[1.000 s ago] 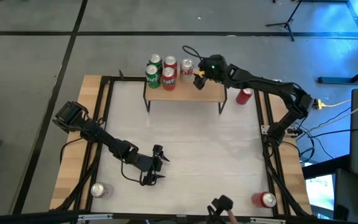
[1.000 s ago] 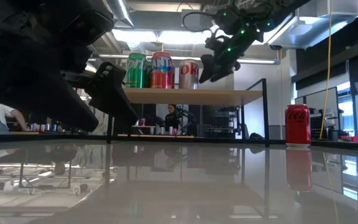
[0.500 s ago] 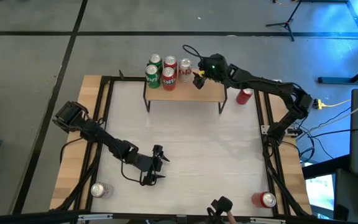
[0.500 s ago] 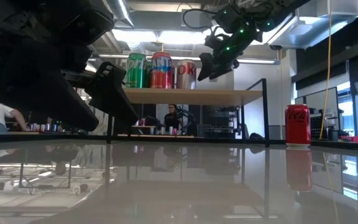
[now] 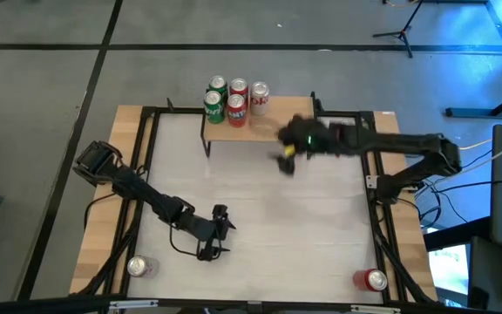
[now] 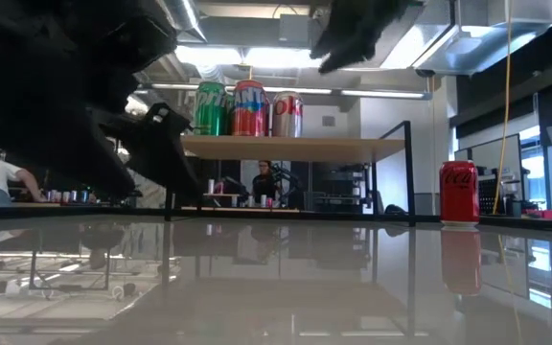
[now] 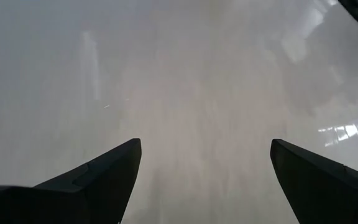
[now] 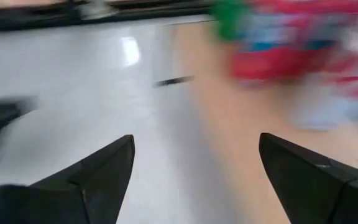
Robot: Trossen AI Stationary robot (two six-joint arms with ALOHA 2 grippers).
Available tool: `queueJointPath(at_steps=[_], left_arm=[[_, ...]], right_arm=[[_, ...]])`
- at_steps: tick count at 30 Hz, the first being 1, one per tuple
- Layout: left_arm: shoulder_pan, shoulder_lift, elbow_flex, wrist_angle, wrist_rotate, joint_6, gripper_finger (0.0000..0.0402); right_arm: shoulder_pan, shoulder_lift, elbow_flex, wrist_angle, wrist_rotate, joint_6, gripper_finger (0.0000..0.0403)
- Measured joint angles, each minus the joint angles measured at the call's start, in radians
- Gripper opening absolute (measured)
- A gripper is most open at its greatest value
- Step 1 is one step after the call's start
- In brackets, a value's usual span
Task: Place canned beverage on shelf
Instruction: Put the white soda can on the shelf aligned with the other white soda can
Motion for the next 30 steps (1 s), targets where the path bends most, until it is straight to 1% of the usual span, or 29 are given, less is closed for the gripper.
queueJointPath(at_steps=[3, 7, 9, 12, 13, 18, 21, 24, 27, 30], left_arm=[[-0.014, -0.043, 0.079, -0.159, -0.023, -0.024, 0.0348], [-0.052, -0.073, 0.213, -0.453, -0.065, -0.055, 0.0348], [-0.074, -0.081, 0.297, -0.611, -0.082, -0.081, 0.0348], [-0.099, -0.083, 0.43, -0.878, -0.084, -0.162, 0.0348], [-0.108, -0.083, 0.465, -0.965, -0.079, -0.196, 0.0348], [-0.163, -0.083, 0.628, -1.273, -0.03, -0.402, 0.0348], [-0.207, -0.083, 0.689, -1.396, -0.009, -0.545, 0.0348], [-0.265, -0.083, 0.726, -1.478, 0.002, -0.691, 0.0348], [-0.331, -0.083, 0.728, -1.515, 0.044, -0.822, 0.0348], [-0.408, -0.083, 0.728, -1.569, 0.049, -0.976, 0.0348]], right_arm=[[0.14, 0.004, 0.0, -0.008, 0.007, 0.017, 0.0342], [0.308, 0.026, -0.013, 0.046, 0.08, 0.006, 0.0342], [0.377, 0.03, -0.049, 0.126, 0.081, -0.004, 0.0342], [0.463, 0.03, -0.111, 0.254, 0.03, -0.046, 0.0342], [0.489, 0.03, -0.134, 0.307, 0.028, -0.047, 0.0342], [0.575, 0.034, -0.254, 0.558, 0.032, -0.054, 0.0342], [0.603, 0.046, -0.325, 0.708, 0.031, -0.078, 0.0342], [0.613, 0.061, -0.355, 0.842, 0.028, -0.112, 0.0342], [0.611, 0.058, -0.355, 0.909, -0.008, -0.123, 0.0342], [0.61, 0.059, -0.355, 0.956, -0.046, -0.117, 0.0342]])
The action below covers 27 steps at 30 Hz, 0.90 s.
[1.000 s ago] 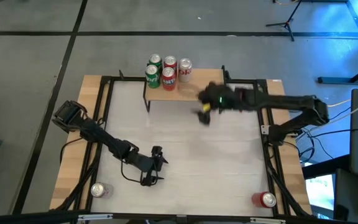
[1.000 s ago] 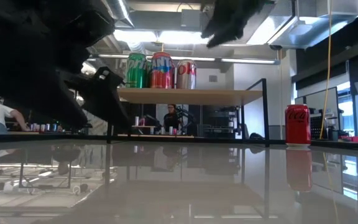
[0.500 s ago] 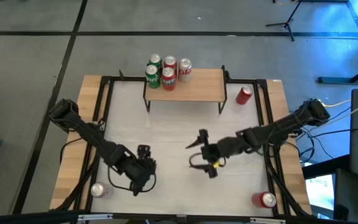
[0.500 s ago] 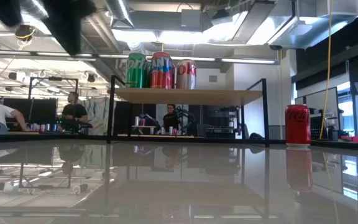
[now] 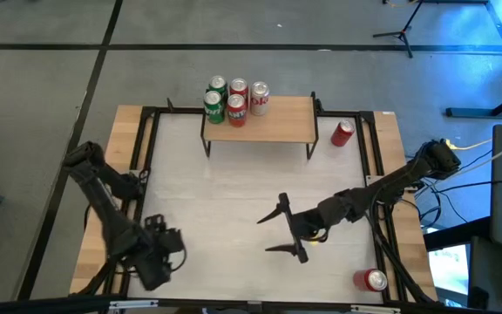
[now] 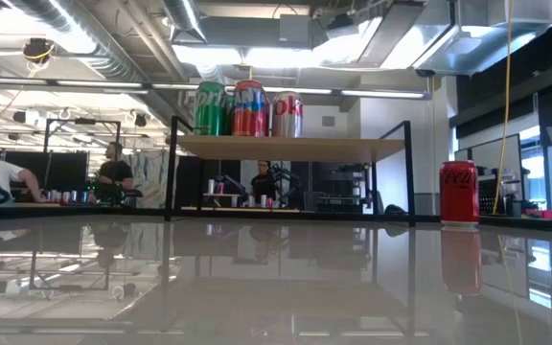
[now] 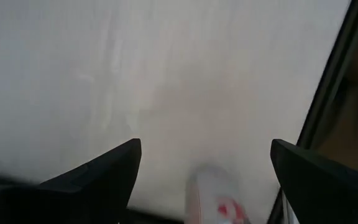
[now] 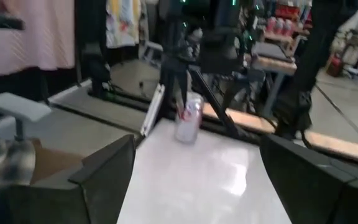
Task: Place canned beverage on shelf
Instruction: Put the white soda can on the shelf aligned with the other white soda can
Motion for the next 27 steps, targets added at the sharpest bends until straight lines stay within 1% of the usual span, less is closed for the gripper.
queueJointPath(at_steps=[5, 9, 13, 15, 20, 25, 27], left_arm=[[-0.141, 0.0, 0.0, -0.028, 0.019, -0.228, 0.0348], [-0.232, 0.0, 0.0, -0.031, 0.028, -0.356, 0.0348], [-0.29, 0.0, 0.0, -0.051, 0.033, -0.461, 0.0348], [-0.307, 0.0, 0.0, -0.05, 0.033, -0.487, 0.0348], [-0.325, 0.0, 0.0, -0.04, 0.032, -0.488, 0.0348], [-0.326, 0.0, 0.0, -0.03, 0.036, -0.483, 0.0348], [-0.326, 0.001, 0.0, -0.032, 0.016, -0.482, 0.0348]], right_arm=[[0.0, 0.0, 0.0, 0.093, -0.05, -0.003, 0.0342], [0.001, 0.007, 0.0, 0.123, -0.096, -0.002, 0.0342], [0.002, 0.04, 0.0, 0.114, -0.126, 0.048, 0.0342], [0.002, 0.055, -0.001, 0.112, -0.13, 0.073, 0.0342], [0.001, 0.067, -0.001, 0.115, -0.115, 0.122, 0.0342], [0.001, 0.067, -0.001, 0.126, -0.114, 0.127, 0.0342], [0.001, 0.067, -0.001, 0.13, -0.114, 0.126, 0.0342]])
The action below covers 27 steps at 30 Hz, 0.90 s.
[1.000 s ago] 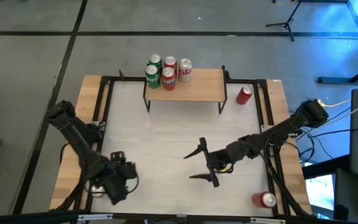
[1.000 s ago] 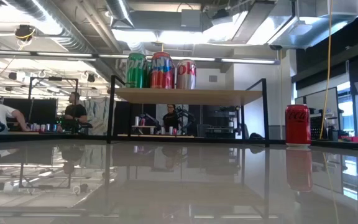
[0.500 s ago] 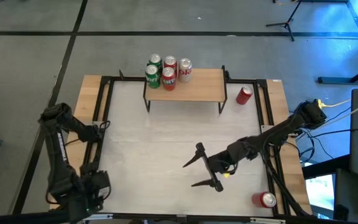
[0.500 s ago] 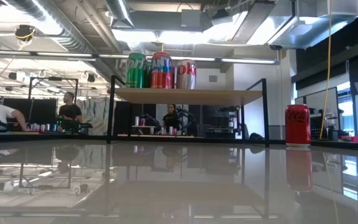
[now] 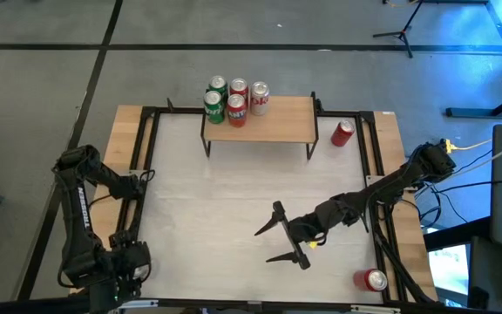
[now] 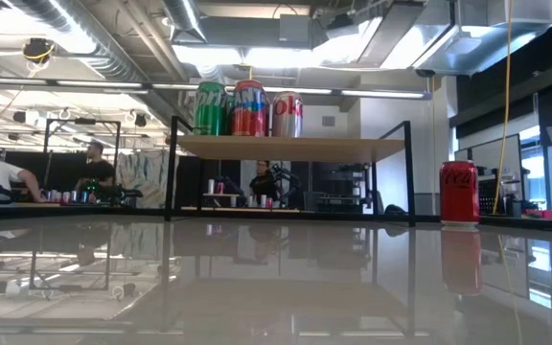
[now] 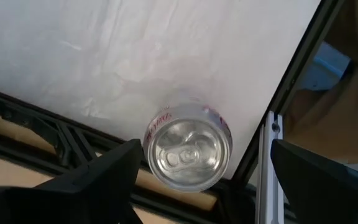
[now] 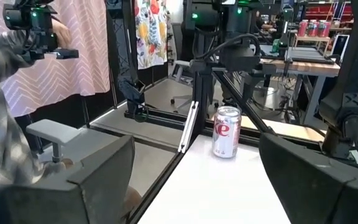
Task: Place canned beverage on shelf
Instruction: Put the white soda can on the shelf aligned with the other white soda can
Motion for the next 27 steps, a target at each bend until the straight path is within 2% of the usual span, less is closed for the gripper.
queueJointPath(at_steps=[7, 13, 18, 27], left_arm=[[0.0, 0.008, 0.0, -0.003, 0.021, 0.001, 0.0348], [-0.006, 0.043, -0.002, -0.01, 0.024, 0.102, 0.0348], [-0.002, 0.058, -0.002, -0.024, 0.052, 0.107, 0.0348], [-0.008, 0.056, -0.002, -0.007, 0.045, 0.1, 0.0348]], right_arm=[[0.0, 0.0, 0.0, -0.017, 0.0, -0.001, 0.0342], [0.0, 0.0, 0.0, -0.02, 0.0, -0.001, 0.0342], [0.0, 0.0, 0.0, -0.019, 0.0, -0.002, 0.0342], [0.0, 0.0, 0.0, -0.019, 0.0, -0.002, 0.0342]])
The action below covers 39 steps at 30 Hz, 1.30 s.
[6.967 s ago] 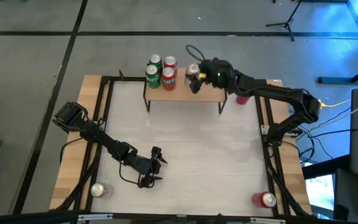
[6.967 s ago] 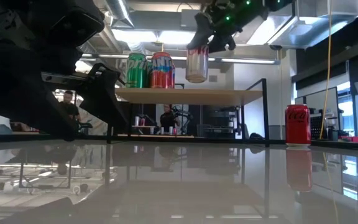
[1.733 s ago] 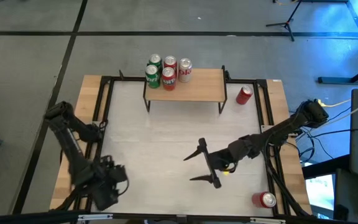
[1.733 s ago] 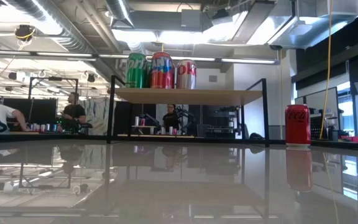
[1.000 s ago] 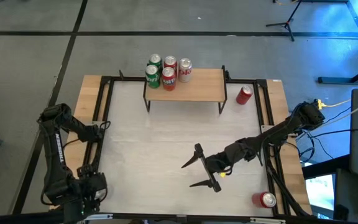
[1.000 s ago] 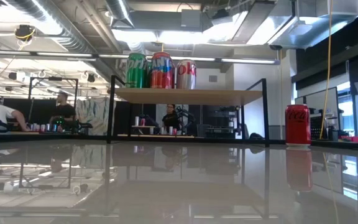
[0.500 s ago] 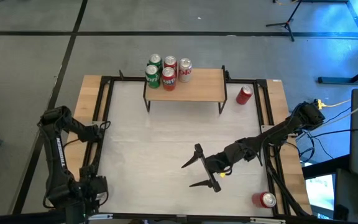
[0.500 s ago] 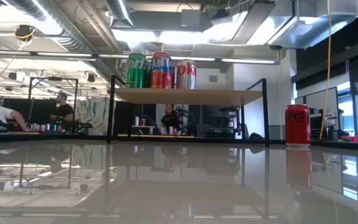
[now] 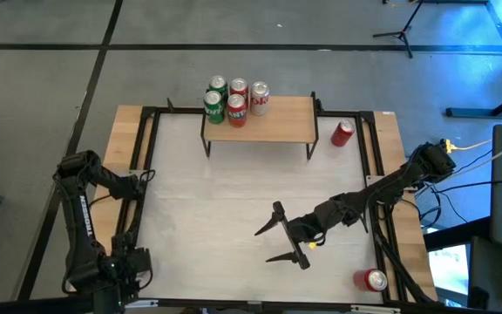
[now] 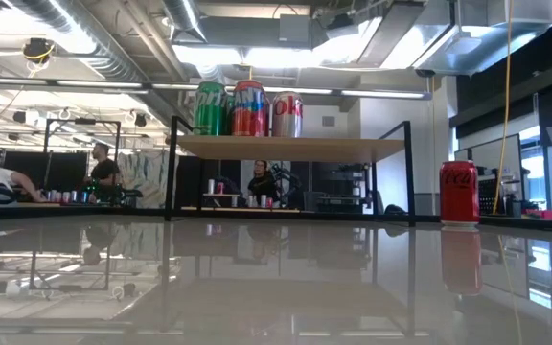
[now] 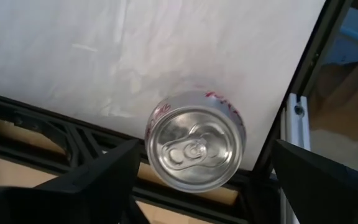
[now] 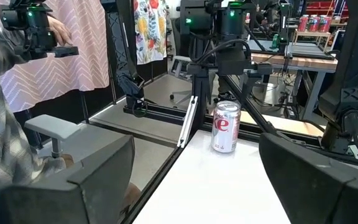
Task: Place canned beverage on shelf
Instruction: Put the white soda can on the shelf aligned with the other white soda can
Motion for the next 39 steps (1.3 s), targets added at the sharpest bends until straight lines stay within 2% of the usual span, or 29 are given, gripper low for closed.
queueJointPath(at_steps=[15, 20, 32, 39], left_arm=[[0.0, 0.0, -0.024, 0.001, -0.009, 0.002, 0.0348], [0.0, 0.0, -0.09, 0.082, 0.054, -0.003, 0.0348], [0.026, 0.0, -0.236, 0.297, 0.057, -0.002, 0.0347], [0.084, 0.0, -0.25, 0.34, 0.068, 0.003, 0.0301]], right_arm=[[0.0, 0.0, 0.0, 0.0, 0.0, 0.0, 0.0342], [0.0, 0.0, 0.0, 0.0, 0.0, 0.0, 0.0342], [0.0, 0.0, 0.0, 0.0, 0.0, 0.0, 0.0342], [0.0, 0.004, 0.0, 0.005, 0.0, 0.003, 0.0342]])
